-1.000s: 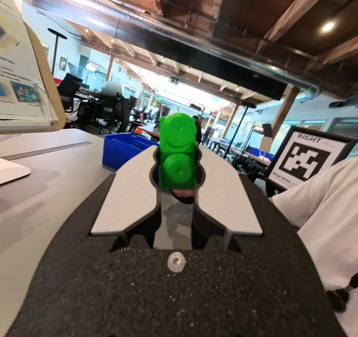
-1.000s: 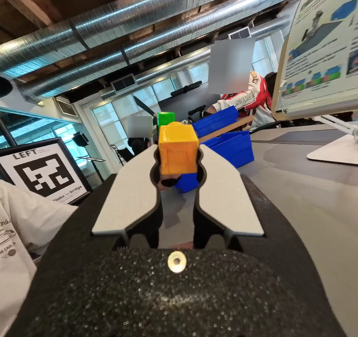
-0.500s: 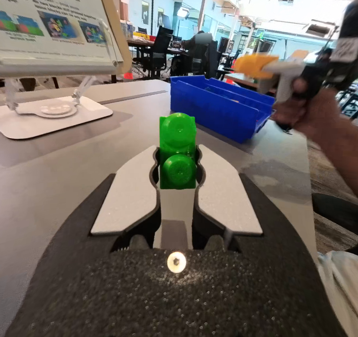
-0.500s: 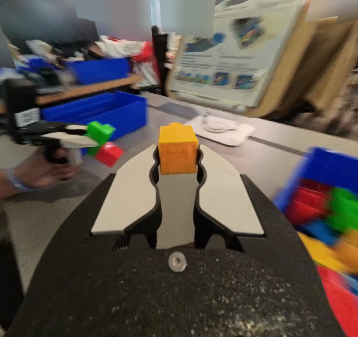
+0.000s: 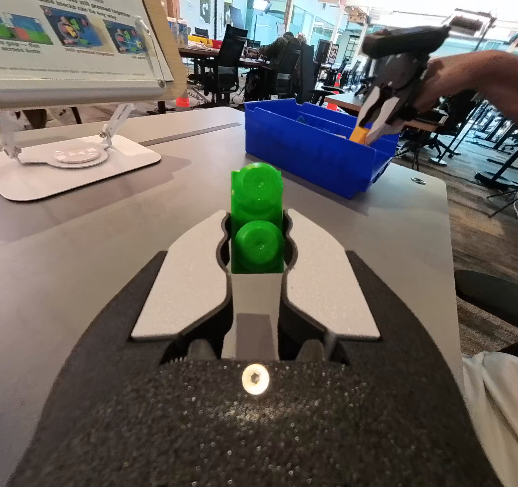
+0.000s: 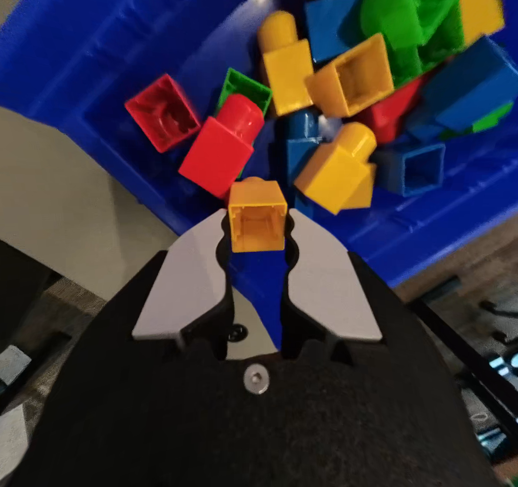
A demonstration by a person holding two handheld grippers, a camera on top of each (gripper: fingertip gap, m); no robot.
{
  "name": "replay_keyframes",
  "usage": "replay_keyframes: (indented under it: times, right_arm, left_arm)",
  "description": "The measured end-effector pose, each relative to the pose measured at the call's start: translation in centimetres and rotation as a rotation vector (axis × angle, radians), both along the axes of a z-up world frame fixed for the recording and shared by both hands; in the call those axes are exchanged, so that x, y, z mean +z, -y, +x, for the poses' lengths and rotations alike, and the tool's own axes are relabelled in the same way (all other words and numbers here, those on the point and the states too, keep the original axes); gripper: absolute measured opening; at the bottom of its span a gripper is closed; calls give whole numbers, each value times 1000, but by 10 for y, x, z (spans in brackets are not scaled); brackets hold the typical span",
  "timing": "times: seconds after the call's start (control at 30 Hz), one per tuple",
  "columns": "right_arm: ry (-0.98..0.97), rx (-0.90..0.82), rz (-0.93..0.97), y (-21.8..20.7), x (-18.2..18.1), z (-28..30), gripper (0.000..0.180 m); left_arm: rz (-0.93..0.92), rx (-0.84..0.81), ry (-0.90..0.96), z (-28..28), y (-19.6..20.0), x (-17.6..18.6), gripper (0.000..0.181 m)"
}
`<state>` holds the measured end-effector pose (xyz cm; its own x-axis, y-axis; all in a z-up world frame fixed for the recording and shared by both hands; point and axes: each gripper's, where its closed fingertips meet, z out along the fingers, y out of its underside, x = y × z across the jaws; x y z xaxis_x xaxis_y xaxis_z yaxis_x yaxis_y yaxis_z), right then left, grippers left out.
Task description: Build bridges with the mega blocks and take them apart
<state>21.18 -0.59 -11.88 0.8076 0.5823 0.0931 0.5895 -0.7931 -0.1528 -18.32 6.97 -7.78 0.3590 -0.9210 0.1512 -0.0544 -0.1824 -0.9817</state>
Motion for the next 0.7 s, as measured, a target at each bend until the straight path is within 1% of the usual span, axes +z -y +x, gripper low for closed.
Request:
replay_keyframes:
  times: [0.03, 0.13, 0.2, 0.47, 0.57, 0.6, 0.63, 0.7]
  right_arm:
    - [-1, 19, -15, -3, -5, -3, 36]
    - [73, 26, -76, -10, -20, 3, 36]
    - [70, 28, -103, -13, -27, 1, 36]
    - [84, 13, -165, -10, -38, 6, 36]
    - [65, -6, -136, -12, -38, 5, 37]
    - [63, -9, -130, -11, -37, 5, 41]
    - [65, -13, -121, -9, -34, 6, 50]
    - [114, -31, -56, -8, -13, 12, 61]
  left_arm:
    - [-2, -8, 1, 1, 1, 0, 34]
    - [-24, -15, -4, -1, 2, -4, 34]
    - [-34, -16, 1, -3, 1, -4, 34]
    - [-63, -15, 10, -7, -1, -6, 34]
    - [-53, -20, -5, -4, 1, -7, 34]
    - [-48, -22, -10, -4, 2, -8, 34]
    - [-42, -21, -11, -3, 2, -7, 34]
    - [-38, -29, -18, -2, 4, -8, 34]
